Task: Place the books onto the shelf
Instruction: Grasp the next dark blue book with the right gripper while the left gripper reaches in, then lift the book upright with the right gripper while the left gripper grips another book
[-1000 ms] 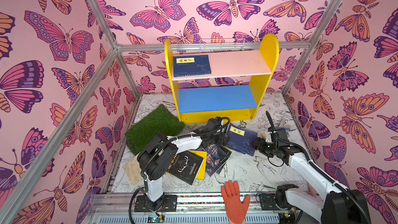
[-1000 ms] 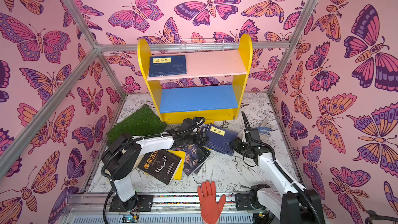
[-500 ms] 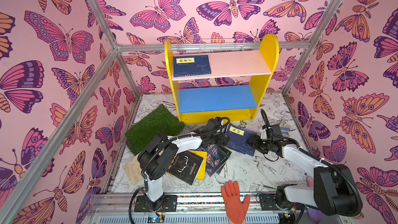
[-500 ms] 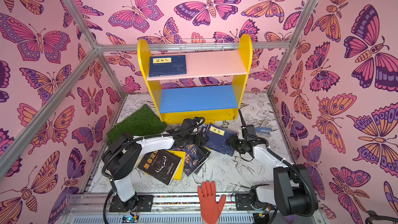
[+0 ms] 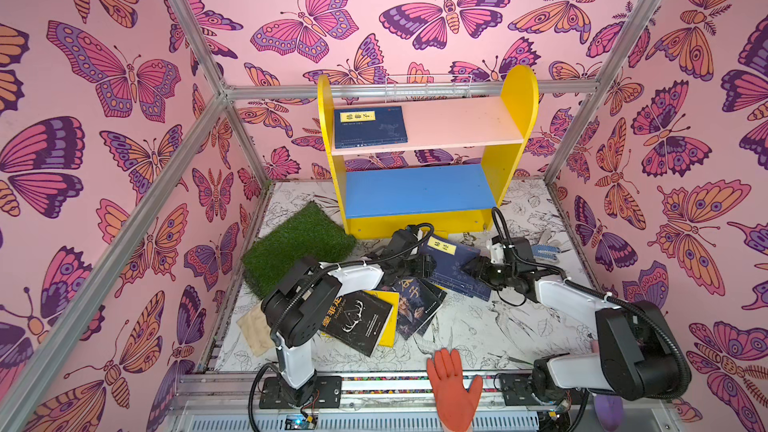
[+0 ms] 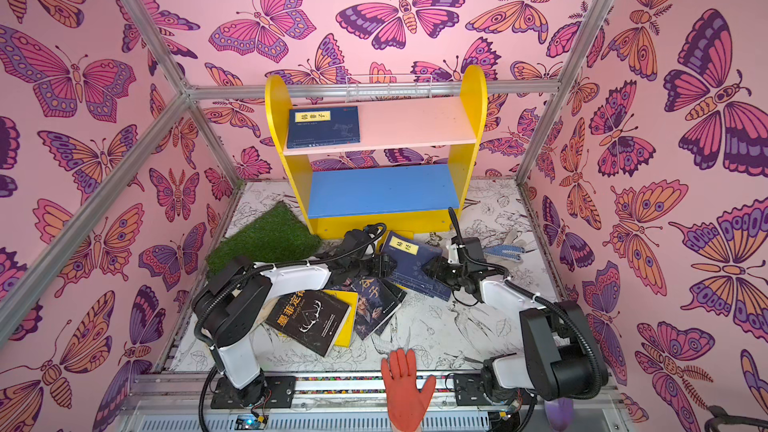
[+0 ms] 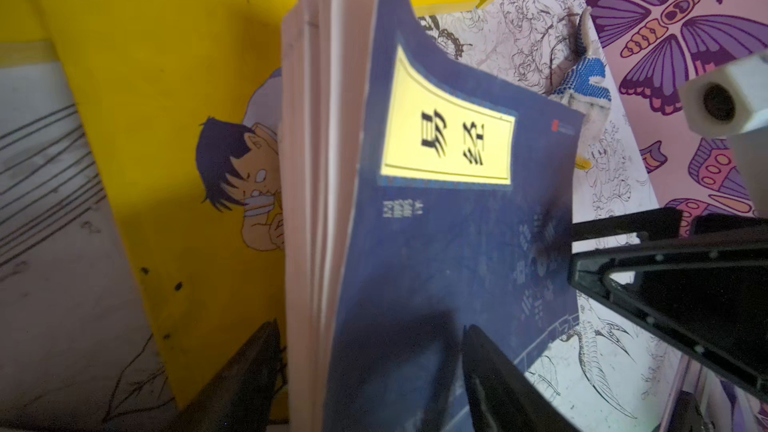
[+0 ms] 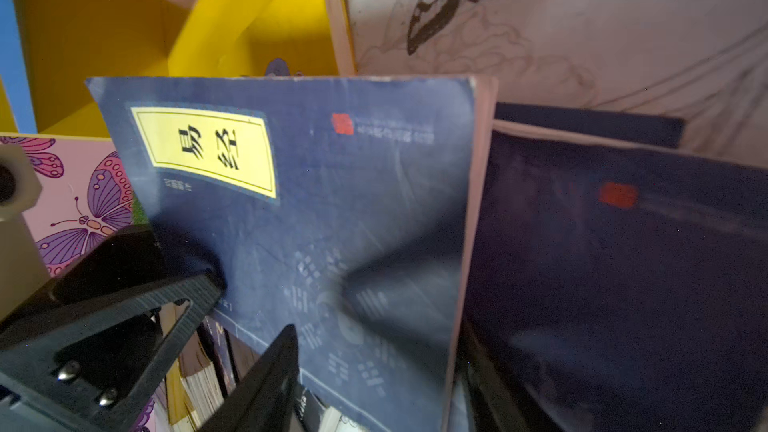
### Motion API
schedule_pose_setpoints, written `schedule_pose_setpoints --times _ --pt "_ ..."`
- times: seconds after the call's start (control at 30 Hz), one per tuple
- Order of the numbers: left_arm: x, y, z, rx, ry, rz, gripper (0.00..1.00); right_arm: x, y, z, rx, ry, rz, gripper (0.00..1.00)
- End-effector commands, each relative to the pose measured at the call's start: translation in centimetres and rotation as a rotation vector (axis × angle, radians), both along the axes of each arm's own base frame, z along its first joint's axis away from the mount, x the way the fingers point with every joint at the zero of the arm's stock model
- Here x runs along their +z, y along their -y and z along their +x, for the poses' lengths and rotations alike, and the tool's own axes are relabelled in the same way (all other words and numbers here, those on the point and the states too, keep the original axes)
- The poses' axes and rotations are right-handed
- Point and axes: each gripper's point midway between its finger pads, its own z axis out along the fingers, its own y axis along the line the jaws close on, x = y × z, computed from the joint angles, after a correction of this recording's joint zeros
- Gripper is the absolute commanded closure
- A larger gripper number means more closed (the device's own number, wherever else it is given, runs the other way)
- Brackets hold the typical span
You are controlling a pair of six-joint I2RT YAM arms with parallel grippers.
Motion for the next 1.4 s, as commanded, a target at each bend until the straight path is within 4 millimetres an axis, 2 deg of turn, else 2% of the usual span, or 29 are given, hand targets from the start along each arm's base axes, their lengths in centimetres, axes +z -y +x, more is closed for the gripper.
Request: schedule_pose_setpoints --times 0.0,0.1,0.27,0.3,0.5,0.77,0.97,1.23,1.37 --pt "0.2 -1.4 -0.5 0.025 -0.010 -0.016 0.35 -1.0 -1.5 -0.3 0.023 -0.042 0.012 0.39" --pt "1.0 -2.1 -0.6 0.038 0.008 -0.030 0.50 -1.1 -2.6 -0.3 0.049 -0.039 -0.002 0.39" --pt "2.3 -3.0 -0.6 0.055 0.038 -0.046 0.96 -1.2 -3.9 0.0 0.077 -0.038 -0.007 0.39" --pt "2.5 -3.3 -0.6 0.063 0.043 -0.047 1.00 -1.1 -4.1 0.0 0.077 -0.037 -0.001 0.39" --pt "4.2 -6.0 -0.6 0.158 0.078 -0.093 1.00 0.0 -4.5 0.5 0.075 -0.014 0.026 0.38" --pt "9.0 -9.1 -0.7 0.272 0.159 -0.377 1.00 4.6 -6.0 0.9 0.130 0.082 0.135 0.35" --pt "11.5 -10.0 -0.7 0.303 0.193 -0.475 1.00 7.9 -7.2 1.3 0.158 0.139 0.229 0.35" --pt "13.9 -10.4 -0.4 0.317 0.217 -0.631 1.00 9.9 -8.5 1.6 0.183 0.168 0.298 0.37" --pt "14.4 -10.3 -0.4 0.304 0.216 -0.681 1.00 11.1 -9.0 1.9 0.184 0.196 0.341 0.39"
